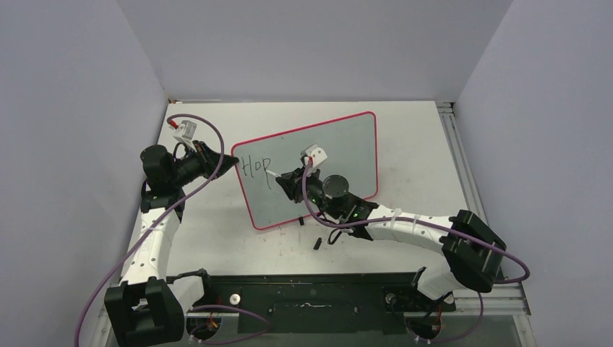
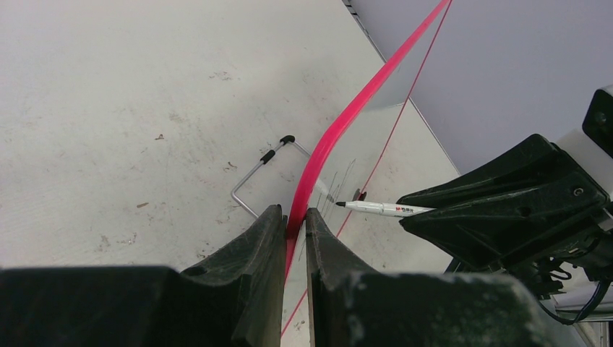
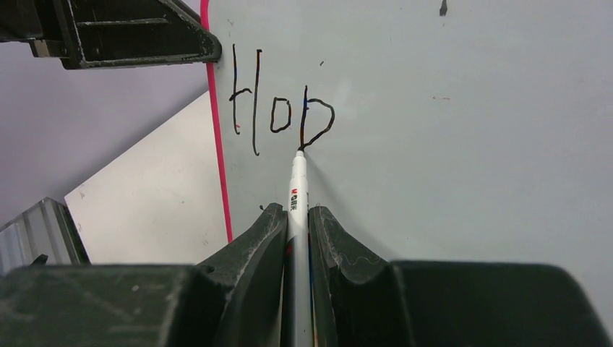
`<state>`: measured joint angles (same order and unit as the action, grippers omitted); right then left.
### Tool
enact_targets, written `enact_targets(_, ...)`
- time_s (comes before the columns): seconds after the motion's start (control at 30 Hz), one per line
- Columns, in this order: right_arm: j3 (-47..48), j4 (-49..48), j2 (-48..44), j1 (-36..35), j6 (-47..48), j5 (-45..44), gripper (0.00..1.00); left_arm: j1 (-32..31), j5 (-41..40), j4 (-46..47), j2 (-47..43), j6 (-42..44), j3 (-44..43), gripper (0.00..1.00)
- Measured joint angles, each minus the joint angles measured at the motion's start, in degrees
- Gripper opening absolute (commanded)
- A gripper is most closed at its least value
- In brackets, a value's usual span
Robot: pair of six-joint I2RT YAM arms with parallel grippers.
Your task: Write a sentence on the whiteboard
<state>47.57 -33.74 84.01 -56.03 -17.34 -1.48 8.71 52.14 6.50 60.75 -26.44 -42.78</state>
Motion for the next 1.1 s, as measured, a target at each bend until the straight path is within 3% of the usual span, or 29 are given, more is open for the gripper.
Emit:
enact_targets(0.33,-0.1,0.8,-4.7,0.4,0.3,-2.1,0.05,0.0,0.0,0.0,0.0,0.0,0.0,0.12)
enact_targets(1.1,-0.7,1.3,-3.4,2.4,0.2,-1.5,0.05,0.0,0.0,0.0,0.0,0.0,0.0,0.12)
